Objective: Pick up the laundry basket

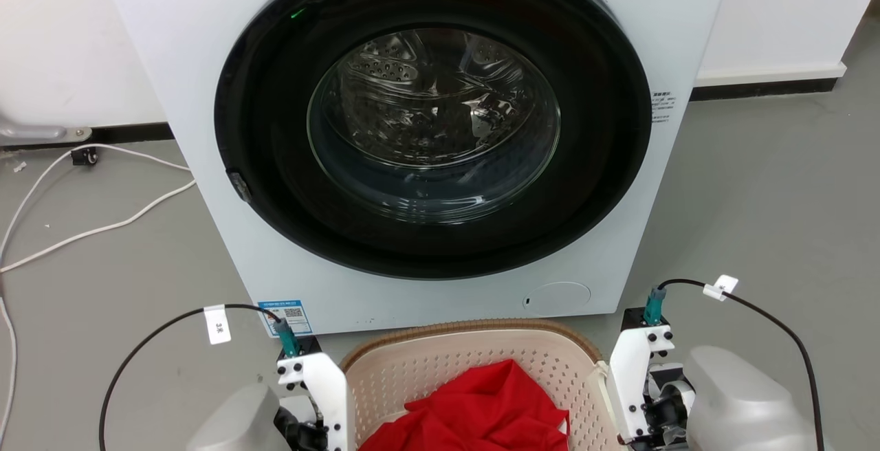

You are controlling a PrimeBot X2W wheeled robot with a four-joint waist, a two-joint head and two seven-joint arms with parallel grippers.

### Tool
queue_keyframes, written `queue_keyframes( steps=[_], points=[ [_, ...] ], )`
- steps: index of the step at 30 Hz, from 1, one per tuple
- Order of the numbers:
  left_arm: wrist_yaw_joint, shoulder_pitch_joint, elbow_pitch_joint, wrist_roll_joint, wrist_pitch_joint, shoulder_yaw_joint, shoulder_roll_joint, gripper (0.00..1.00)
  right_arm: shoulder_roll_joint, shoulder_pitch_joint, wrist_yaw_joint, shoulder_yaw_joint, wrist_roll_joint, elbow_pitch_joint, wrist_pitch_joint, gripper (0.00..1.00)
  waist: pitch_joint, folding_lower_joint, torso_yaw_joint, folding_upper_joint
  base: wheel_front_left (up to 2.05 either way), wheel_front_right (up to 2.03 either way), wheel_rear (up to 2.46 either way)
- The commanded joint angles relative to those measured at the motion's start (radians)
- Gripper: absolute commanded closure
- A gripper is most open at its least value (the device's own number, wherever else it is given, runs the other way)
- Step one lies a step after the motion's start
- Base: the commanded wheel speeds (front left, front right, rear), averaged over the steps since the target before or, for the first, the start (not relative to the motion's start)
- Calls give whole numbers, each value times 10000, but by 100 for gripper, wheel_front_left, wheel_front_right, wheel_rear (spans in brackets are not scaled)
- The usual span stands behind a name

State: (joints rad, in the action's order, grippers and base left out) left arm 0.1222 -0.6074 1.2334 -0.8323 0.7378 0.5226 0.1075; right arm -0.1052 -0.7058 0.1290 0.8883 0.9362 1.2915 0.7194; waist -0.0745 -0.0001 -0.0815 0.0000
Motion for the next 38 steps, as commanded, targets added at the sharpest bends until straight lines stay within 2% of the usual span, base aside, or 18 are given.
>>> queue_keyframes(
  steps=[1,38],
  points=[
    [146,44,-149,-153,24,17,-230,100,118,164,32,6,-90,-62,74,100,-31,1,-19,0,0,0,0],
    [147,120,-63,-776,-535,618,-156,100,341,414,32,-1009,-1034,-61,292,100,-90,1,-86,0,0,0,0]
  ],
)
